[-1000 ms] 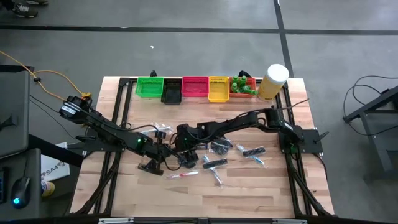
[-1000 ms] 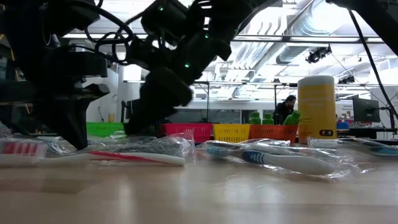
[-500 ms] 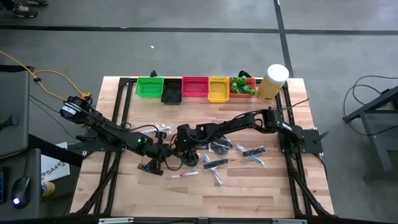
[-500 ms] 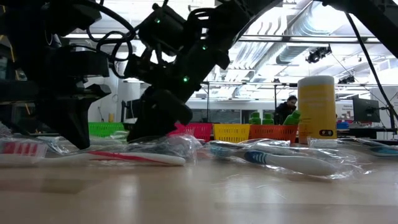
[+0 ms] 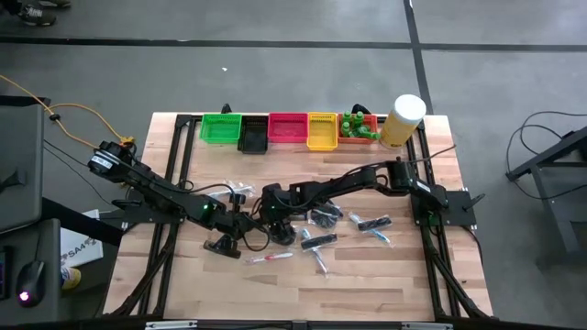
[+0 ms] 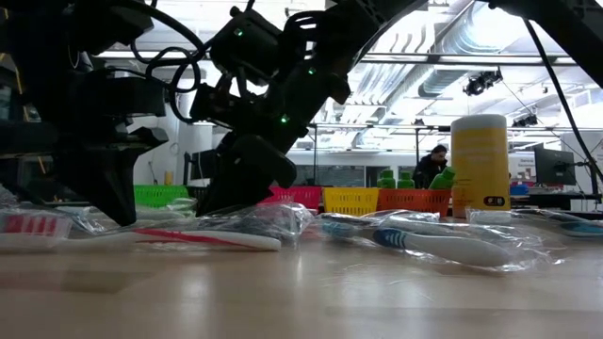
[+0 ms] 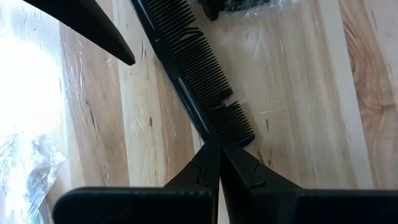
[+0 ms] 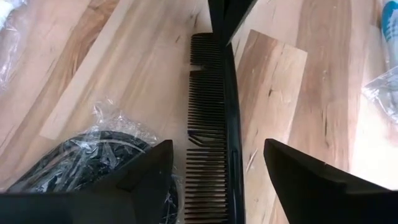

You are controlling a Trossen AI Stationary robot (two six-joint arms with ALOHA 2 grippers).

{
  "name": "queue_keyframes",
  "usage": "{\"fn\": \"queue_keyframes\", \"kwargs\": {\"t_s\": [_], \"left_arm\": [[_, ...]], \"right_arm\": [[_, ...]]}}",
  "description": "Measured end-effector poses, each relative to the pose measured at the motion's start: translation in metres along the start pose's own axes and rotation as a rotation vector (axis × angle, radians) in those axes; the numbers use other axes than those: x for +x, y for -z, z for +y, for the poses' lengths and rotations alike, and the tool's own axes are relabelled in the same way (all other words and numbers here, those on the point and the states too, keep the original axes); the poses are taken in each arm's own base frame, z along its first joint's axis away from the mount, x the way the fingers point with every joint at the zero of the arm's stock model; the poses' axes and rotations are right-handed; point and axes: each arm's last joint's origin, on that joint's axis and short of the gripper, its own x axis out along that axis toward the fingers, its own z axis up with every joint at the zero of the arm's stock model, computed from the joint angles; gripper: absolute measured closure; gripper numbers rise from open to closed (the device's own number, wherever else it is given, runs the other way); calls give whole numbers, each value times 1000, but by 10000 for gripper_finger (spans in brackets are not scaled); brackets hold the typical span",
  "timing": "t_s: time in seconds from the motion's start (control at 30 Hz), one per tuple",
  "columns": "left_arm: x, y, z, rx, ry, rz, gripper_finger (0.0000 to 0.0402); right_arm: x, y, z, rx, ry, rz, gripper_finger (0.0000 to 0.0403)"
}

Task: Pick & Place Travel size toiletries
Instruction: Put the black hair comb into the yellow basket

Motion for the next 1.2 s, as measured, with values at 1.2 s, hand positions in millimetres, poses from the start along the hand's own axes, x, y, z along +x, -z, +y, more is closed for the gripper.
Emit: {"fn": "queue_keyframes", "kwargs": {"t_s": [1.2], "left_arm": [[-1,0,0,-24,-2,-3,379]], "right_arm": [[0,2,-2,-3,2,17,274]]}}
